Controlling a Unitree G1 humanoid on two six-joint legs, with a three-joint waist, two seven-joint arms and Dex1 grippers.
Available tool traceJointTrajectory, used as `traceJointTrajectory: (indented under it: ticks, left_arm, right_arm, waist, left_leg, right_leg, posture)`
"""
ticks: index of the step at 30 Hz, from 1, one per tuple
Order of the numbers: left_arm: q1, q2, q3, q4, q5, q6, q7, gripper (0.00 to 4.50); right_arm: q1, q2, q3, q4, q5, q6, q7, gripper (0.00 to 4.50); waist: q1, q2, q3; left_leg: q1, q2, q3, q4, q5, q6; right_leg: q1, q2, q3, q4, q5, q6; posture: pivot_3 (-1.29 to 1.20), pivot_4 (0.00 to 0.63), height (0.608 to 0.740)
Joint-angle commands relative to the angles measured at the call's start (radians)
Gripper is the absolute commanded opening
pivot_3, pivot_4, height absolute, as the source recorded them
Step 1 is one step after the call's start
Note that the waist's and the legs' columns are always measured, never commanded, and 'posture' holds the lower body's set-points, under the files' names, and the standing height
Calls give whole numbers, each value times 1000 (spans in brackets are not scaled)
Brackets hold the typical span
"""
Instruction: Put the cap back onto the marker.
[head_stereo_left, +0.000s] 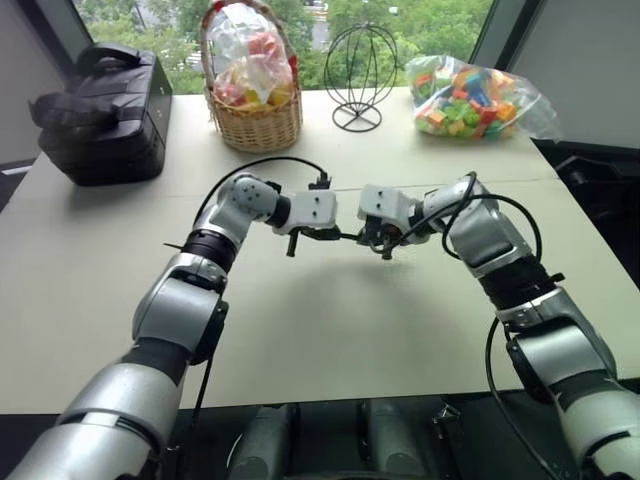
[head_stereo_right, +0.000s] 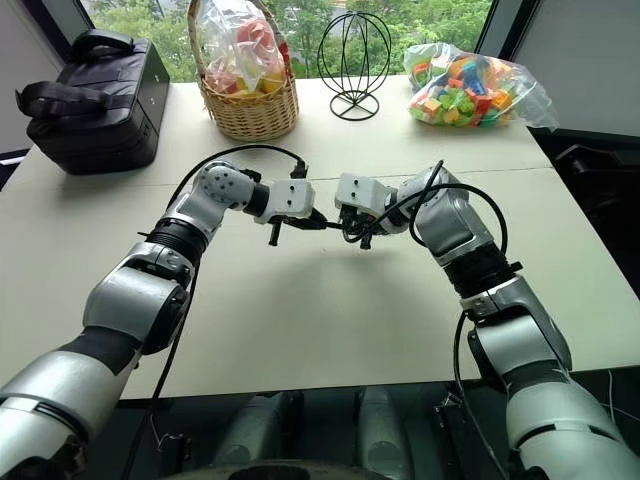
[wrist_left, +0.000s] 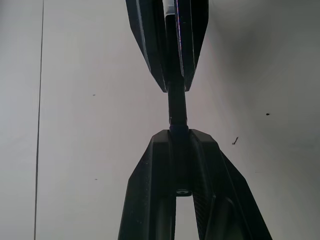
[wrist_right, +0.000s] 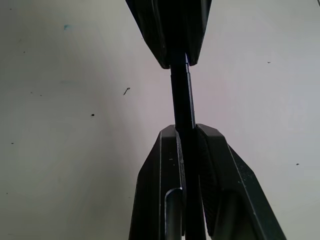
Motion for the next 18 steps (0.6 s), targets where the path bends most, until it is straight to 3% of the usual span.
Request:
traceJointTrajectory:
  ticks: [1,18]
  left_arm:
    - [25,-139,-81,-19,-11,-28,-33,29]
    - [38,-135,-128,-10,75,-97,22,29]
  right_arm:
    - [-153,114,-51,-126,64,-32,-61,0]
    - [-204,150,-61,-197,32,-49,-77,0]
  waist:
    - [0,0,0]
    - [0,0,0]
  left_leg:
    - [0,0,0,0,0,0]
    - [0,0,0,0,0,0]
  right_leg:
    - [0,0,0,0,0,0]
    - [0,0,0,0,0,0]
  posture:
    - [0,150,740]
    - [0,150,740]
